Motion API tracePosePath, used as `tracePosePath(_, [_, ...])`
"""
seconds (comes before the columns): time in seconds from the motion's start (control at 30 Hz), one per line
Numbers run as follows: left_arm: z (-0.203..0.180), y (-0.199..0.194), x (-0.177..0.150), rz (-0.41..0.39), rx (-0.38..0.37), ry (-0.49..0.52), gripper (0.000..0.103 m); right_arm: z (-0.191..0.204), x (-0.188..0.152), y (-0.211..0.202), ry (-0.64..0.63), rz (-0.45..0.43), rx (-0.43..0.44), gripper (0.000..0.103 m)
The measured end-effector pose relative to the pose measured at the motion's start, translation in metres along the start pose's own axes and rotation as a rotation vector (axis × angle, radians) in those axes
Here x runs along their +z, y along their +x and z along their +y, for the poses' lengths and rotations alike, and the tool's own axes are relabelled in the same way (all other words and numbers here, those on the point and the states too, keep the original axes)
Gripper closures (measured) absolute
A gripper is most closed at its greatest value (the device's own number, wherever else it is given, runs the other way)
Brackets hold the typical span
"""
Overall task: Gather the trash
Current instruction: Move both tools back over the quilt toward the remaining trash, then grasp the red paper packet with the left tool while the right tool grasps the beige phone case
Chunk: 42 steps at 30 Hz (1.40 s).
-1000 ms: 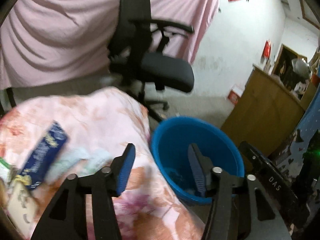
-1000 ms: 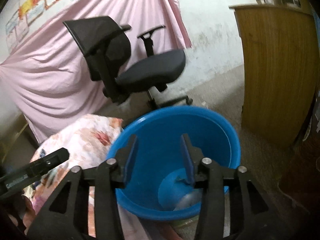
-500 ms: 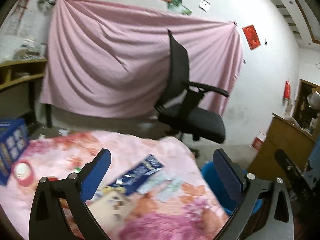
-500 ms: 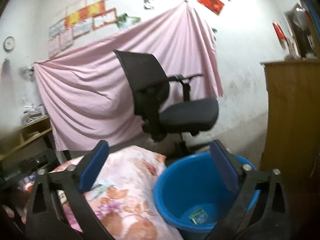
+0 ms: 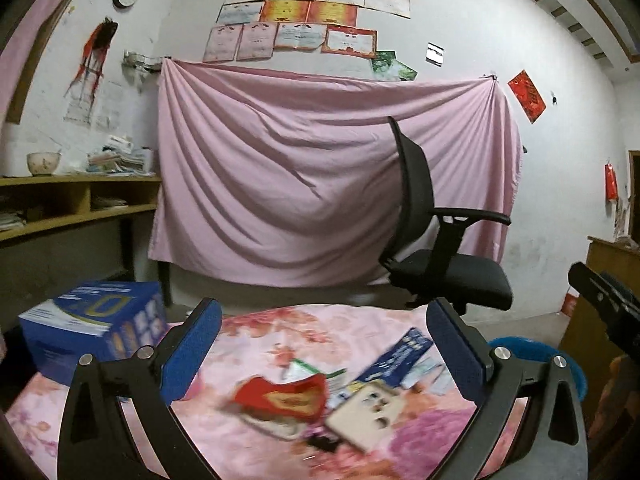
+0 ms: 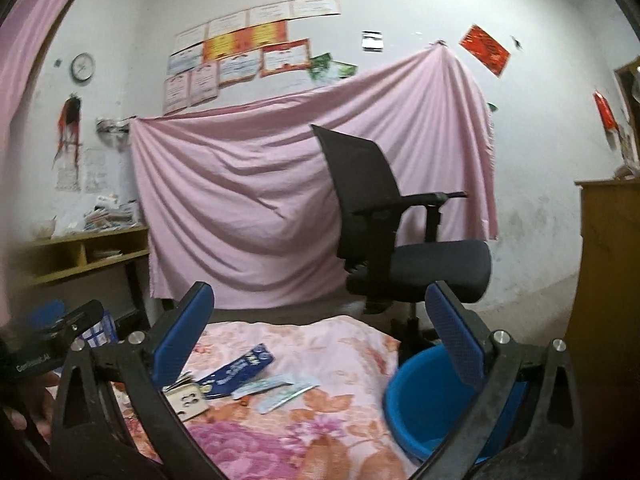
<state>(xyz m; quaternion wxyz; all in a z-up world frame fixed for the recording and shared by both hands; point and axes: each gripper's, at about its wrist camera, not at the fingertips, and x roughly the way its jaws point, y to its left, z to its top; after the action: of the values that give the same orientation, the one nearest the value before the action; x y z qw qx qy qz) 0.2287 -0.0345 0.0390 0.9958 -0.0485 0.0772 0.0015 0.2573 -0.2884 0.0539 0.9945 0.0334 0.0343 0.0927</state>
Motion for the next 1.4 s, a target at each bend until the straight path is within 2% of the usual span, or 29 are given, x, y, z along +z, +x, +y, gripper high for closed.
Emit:
tracePosePath(0.2, [0.022,0.002,-0.016,0.053,0.033,0.019,0.003,0.026,-0.008,0.013,-0.087,0.058,0.042,0.000])
tracePosePath(0.4, [0.046,0.008,-0.030,0.143,0.037,-0.013,0.003,0.048,-0.019,0.027,-0.149,0.140,0.076,0.000])
tracePosePath(0.5, [0.059,0.015,-0.032,0.200,0.010,-0.054,0.003,0.057,-0.026,0.039,-0.169,0.201,0.092,0.000])
tracePosePath(0.7, [0.078,0.035,-0.035,0.332,-0.038,-0.130,0.005,0.067,-0.045,0.071,-0.158,0.382,0.131,0.000])
tracePosePath(0.8, [0.082,0.044,-0.036,0.380,-0.071,-0.142,0.020,0.071,-0.053,0.086,-0.147,0.461,0.148,0.000])
tracePosePath(0.83, [0.082,0.048,-0.036,0.397,-0.085,-0.142,0.029,0.072,-0.056,0.090,-0.146,0.483,0.153,0.002])
tracePosePath(0.97, [0.085,0.060,-0.039,0.453,-0.120,-0.162,0.048,0.076,-0.068,0.106,-0.139,0.567,0.169,0.018])
tracePosePath(1.03, [0.087,0.065,-0.039,0.472,-0.133,-0.169,0.055,0.079,-0.071,0.111,-0.143,0.593,0.180,0.029])
tracePosePath(1.13, [0.088,0.070,-0.039,0.482,-0.147,-0.164,0.064,0.085,-0.075,0.118,-0.155,0.622,0.197,0.037])
tracePosePath(1.4, [0.089,0.079,-0.041,0.526,-0.176,-0.152,0.082,0.092,-0.088,0.137,-0.160,0.715,0.225,0.048])
